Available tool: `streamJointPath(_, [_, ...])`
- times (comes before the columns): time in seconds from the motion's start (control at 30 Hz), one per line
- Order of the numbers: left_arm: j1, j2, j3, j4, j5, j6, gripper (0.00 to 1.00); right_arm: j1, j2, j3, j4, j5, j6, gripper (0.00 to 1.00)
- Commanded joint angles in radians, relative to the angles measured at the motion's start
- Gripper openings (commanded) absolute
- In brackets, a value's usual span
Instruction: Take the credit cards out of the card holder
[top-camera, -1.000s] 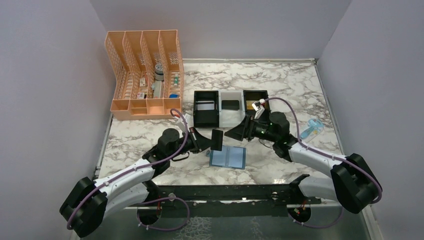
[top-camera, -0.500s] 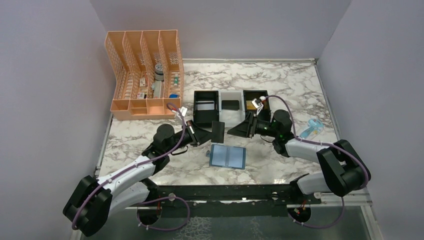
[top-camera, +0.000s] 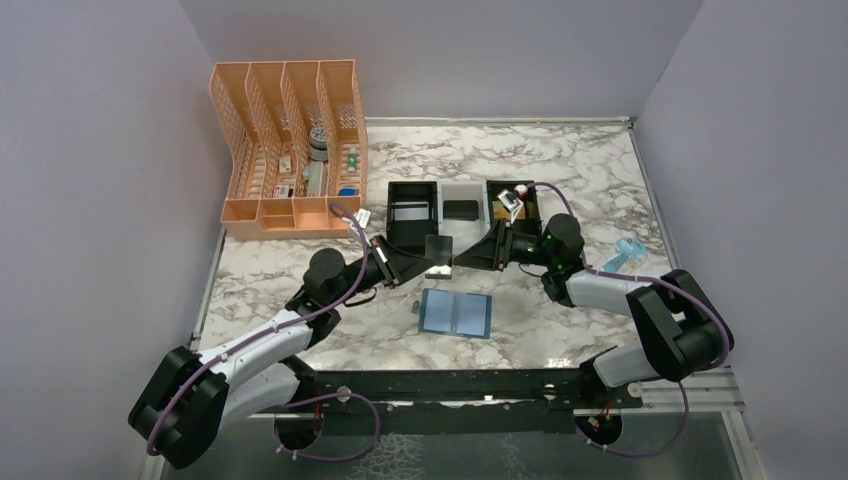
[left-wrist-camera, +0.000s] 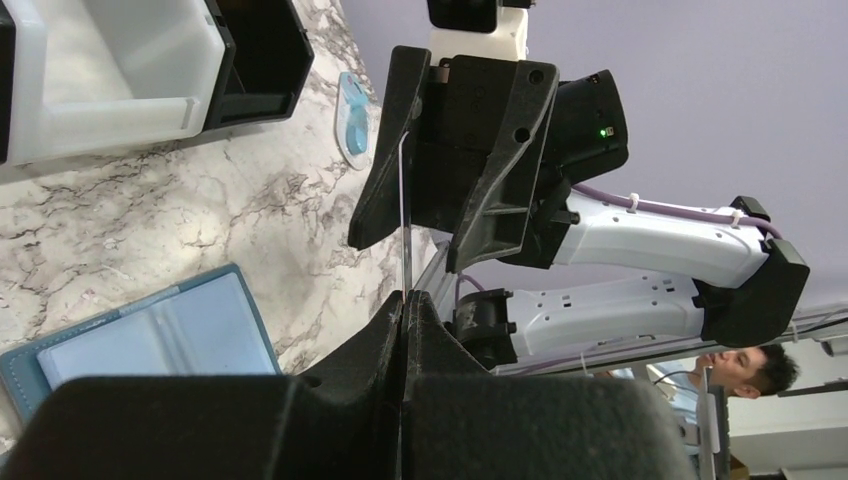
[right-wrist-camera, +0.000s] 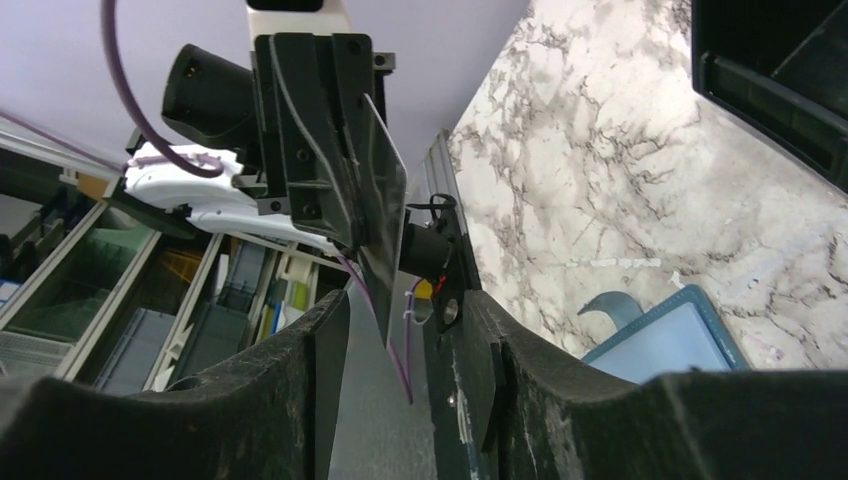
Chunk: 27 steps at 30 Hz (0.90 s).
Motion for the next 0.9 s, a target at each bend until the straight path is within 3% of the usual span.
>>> streamJointPath(0.0, [0.004, 0.008, -0.016, 0.08, 0.023, -0.031, 0.0, 0.009, 0.016, 0.046, 0.061, -0.049, 0.024, 0.45])
streamJointPath(0.87, [0.004, -0.034, -0.021, 0.095, 0.041, -0.049, 0.0, 0.059, 0.08, 0.086, 0.168, -0.062, 0.15, 0.19])
